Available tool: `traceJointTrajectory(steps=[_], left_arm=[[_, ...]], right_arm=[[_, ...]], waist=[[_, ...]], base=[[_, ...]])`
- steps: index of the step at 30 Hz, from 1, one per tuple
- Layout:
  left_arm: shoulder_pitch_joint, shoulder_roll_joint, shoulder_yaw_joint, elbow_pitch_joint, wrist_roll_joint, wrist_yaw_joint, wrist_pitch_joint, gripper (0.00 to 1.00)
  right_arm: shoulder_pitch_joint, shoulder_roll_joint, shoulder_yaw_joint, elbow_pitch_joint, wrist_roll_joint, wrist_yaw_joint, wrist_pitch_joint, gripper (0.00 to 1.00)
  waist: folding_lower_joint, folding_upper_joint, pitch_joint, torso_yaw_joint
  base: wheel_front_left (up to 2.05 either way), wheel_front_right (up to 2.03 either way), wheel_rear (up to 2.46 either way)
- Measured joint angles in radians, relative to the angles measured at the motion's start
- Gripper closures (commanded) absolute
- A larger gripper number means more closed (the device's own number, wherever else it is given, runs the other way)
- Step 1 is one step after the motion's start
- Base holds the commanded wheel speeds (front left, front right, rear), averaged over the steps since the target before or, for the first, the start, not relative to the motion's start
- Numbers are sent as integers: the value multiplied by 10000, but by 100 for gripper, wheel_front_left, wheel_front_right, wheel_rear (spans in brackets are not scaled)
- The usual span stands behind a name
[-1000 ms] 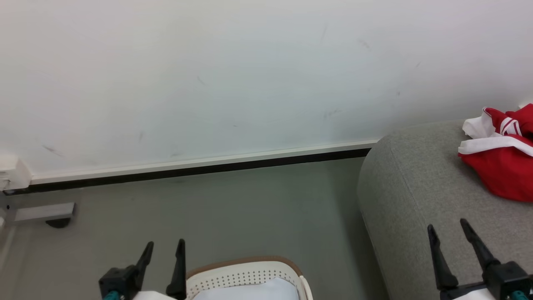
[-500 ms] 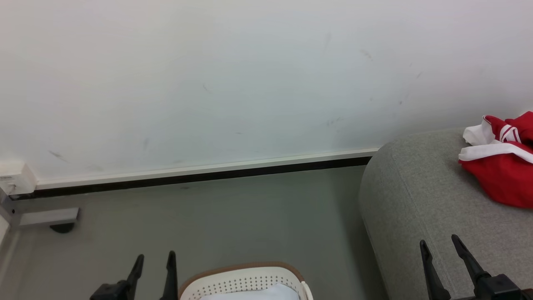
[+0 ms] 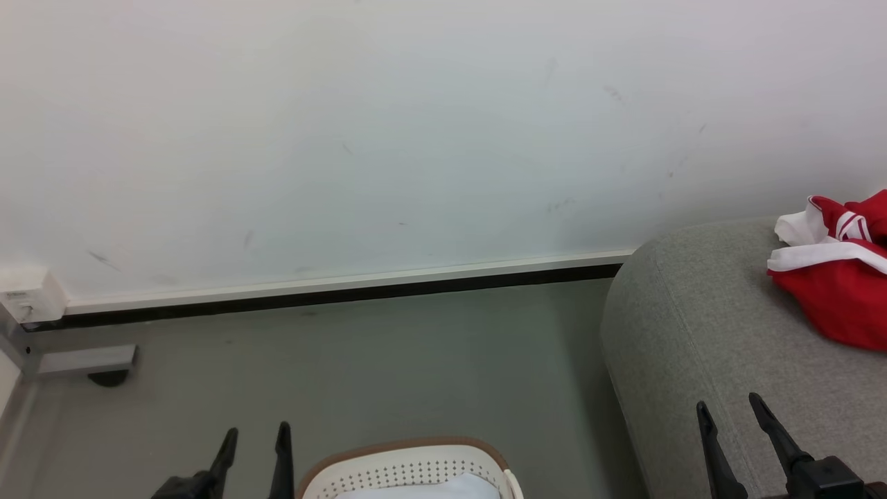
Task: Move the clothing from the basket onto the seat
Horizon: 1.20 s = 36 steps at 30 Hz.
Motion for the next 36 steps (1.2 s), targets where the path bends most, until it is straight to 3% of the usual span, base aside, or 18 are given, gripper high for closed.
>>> traceJointTrajectory(steps=[12, 13, 18, 36], left_arm=[[-1, -259, 330, 178, 343, -288, 0, 0], [5, -272, 328, 217, 345, -307, 2, 100], [145, -366, 355, 520, 125, -357, 163, 100], [-4, -493, 924, 378, -2947, -828, 982, 100]], right_arm=[[-47, -4, -29, -2, 4, 0, 0, 0], [-32, 4, -21, 33, 2, 2, -2, 100], [183, 94, -42, 347, 268, 2, 171, 100], [124, 176, -391, 94, 3735, 2, 984, 100]], waist=[[0, 0, 21, 41], [0, 0, 20, 44], [0, 0, 33, 48], [0, 0, 130, 64]], base=[[0, 0, 0], [0, 0, 0], [0, 0, 0], [0, 0, 0]])
